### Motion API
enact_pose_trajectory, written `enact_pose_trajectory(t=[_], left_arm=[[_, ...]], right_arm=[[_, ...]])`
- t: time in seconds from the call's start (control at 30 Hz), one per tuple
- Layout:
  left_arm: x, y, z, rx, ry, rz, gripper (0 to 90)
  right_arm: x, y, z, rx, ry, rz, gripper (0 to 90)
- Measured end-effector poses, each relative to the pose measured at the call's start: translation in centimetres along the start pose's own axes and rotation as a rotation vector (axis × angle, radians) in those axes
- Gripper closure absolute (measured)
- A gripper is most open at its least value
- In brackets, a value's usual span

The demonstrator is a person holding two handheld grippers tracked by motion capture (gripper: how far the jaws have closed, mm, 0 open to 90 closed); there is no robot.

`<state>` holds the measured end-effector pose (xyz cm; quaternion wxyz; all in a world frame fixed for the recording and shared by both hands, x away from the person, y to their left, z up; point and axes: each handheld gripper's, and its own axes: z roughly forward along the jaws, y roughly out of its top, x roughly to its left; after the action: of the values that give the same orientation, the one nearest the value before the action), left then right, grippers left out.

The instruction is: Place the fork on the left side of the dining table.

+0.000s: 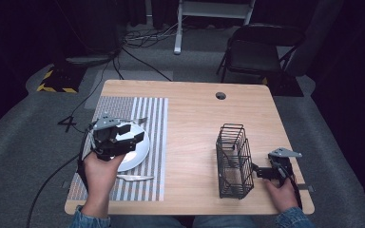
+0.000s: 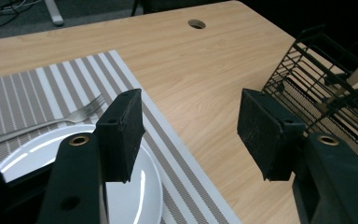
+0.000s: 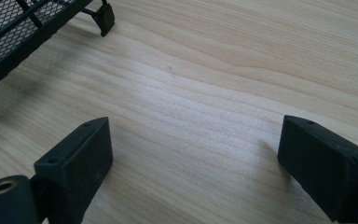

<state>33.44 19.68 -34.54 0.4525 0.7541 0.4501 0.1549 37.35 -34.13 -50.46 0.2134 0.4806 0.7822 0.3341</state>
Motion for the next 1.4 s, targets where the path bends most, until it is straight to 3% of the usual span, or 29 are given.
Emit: enact_pose_trajectory(t=[0.37,0.6,0.7,0.87,1.03,1.4], left_arm=[[-0.7,-2.3,1.2,0.016,-0.025,0.018,39.2],[-0.8,-3.6,2.2,0.013,-0.08,-0.006,38.3],[-1.1,-4.3,2.6,0.002,-0.062,-0.013,38.2],[-2.1,-5.5,4.2,0.018,-0.045,0.017,37.8],[-2.7,-6.5,5.8,0.037,-0.068,0.015,37.4],[-4.5,-7.5,8.4,0.103,-0.118,0.069,37.3]], right_arm=[[0.0,0.0,0.0,0.0,0.0,0.0,10.1],[0.0,0.0,0.0,0.0,0.0,0.0,10.1],[0.0,0.0,0.0,0.0,0.0,0.0,10.2],[0.0,0.0,0.0,0.0,0.001,0.0,10.2],[0.0,0.0,0.0,0.0,0.001,0.0,10.2],[0.0,0.0,0.0,0.0,0.001,0.0,10.2]])
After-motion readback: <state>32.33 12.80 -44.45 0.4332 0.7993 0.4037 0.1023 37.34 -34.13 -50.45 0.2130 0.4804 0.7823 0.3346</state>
